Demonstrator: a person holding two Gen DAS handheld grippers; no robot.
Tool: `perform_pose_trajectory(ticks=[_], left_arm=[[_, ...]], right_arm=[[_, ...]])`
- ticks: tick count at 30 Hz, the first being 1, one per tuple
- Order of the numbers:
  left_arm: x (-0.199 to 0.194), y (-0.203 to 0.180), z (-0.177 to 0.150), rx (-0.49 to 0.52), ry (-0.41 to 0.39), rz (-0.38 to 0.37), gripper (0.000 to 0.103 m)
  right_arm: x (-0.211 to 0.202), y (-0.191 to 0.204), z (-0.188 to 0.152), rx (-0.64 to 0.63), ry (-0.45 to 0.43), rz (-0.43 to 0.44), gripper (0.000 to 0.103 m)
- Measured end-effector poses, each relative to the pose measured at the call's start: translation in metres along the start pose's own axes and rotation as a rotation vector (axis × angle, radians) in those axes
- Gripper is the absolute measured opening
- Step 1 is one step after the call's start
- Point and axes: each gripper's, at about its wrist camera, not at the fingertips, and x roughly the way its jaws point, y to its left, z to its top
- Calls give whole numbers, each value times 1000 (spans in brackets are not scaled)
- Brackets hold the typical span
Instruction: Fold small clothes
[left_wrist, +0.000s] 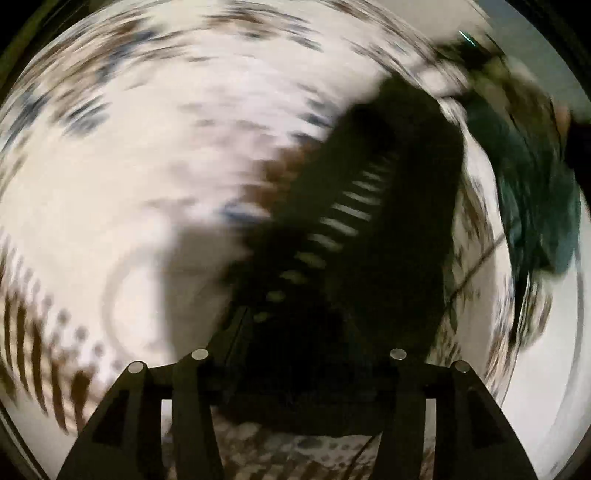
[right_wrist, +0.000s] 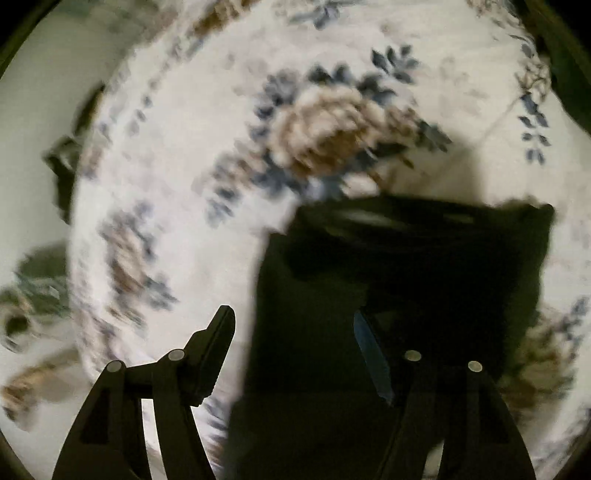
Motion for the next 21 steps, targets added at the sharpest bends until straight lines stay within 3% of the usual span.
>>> perform_pose_trajectory(ticks=[2, 3, 4, 5, 6, 7, 9, 11, 13, 15, 16, 17, 18, 19, 20, 21], left_arm=[[22, -14, 3, 61, 31, 30, 49], [30, -17, 3, 73, 34, 43, 43], [37, -16, 3, 67, 22, 73, 25], [40, -13, 4, 41, 19, 73, 0], [38, -6, 5, 2, 8, 58, 0], [31, 3, 6, -49, -27, 58, 0], [13, 28, 8, -151, -82, 65, 0], [8, 63, 10, -256, -65, 61, 0], [6, 89, 11, -302, -42, 70, 0], [-1, 98, 17, -319, -35, 29, 1], [-5, 99, 23, -310, -36, 14, 2], [-6, 95, 30, -299, -35, -15, 12], [-7, 91, 36, -290, -33, -40, 34], [-10, 85, 45, -275, -43, -72, 48], [-11, 78, 51, -262, -59, -100, 66], [-12, 69, 58, -235, -80, -139, 68]], right_arm=[[15, -2, -9, 9, 75, -79, 69], [21, 0, -14, 11, 89, -100, 68], [28, 2, -17, 0, 94, -107, 68], [35, 5, -21, -19, 96, -123, 55], [42, 6, -26, -25, 89, -147, 17], [47, 5, -29, -12, 85, -160, 9], [47, 5, -30, 15, 50, -136, 9], [38, 10, -27, 27, 0, -45, 8], [29, 18, -24, 7, -51, 7, 8], [35, 21, -22, -25, -25, 32, 9], [38, 20, -22, -36, -8, 60, 9], [39, 19, -21, -47, 4, 87, 14], [38, 15, -20, -40, 8, 138, 24], [35, 7, -20, -16, 9, 197, 32], [30, 1, -23, 5, 9, 243, 55], [24, -7, -27, 25, -8, 274, 66]])
